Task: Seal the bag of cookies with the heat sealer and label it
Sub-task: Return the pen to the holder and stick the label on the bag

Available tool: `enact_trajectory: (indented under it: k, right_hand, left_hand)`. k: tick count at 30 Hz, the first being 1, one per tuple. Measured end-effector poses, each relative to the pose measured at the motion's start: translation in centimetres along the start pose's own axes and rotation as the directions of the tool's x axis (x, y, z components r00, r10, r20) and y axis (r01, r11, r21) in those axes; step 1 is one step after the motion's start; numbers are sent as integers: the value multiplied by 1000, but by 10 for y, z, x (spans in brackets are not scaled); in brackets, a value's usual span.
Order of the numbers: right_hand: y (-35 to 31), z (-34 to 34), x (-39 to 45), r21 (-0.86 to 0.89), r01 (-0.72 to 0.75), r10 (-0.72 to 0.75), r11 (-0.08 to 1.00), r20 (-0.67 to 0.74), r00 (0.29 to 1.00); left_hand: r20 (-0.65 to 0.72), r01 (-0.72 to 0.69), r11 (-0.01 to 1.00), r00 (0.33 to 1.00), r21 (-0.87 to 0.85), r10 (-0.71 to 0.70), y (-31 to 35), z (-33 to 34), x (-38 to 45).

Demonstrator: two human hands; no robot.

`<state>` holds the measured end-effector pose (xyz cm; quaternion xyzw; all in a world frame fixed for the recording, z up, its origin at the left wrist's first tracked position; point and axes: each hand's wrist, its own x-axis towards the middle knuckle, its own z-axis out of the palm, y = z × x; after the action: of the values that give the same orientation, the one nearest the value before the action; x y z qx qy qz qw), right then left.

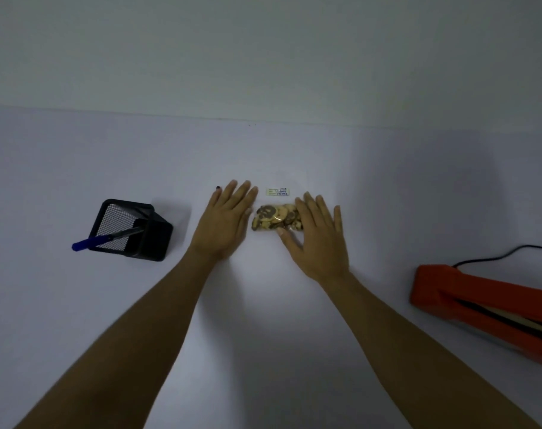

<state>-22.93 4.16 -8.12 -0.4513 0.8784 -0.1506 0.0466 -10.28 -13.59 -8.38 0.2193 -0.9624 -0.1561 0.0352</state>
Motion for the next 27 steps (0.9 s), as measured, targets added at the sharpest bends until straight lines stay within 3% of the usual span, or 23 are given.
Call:
enact_trajectory:
  k: [7, 12, 22, 27]
  right_hand:
    - [1, -3, 0, 78, -2, -1, 997, 37, 999]
    - [1, -22, -22, 136, -31, 18, 990, 93, 995]
    - [-53, -99, -154, 97, -121, 103, 988, 174, 979]
    - [-71, -138, -209, 86, -157, 148, 984, 107, 983]
  left_hand:
    - [56, 6, 999, 998, 37, -8, 0, -1, 0]
    - [111, 83, 994, 990, 66, -90, 16, -19, -22]
    - [146, 44, 995, 989, -86, -31, 122, -78, -126]
    - [146, -18, 997, 989, -79, 30, 167, -95, -162]
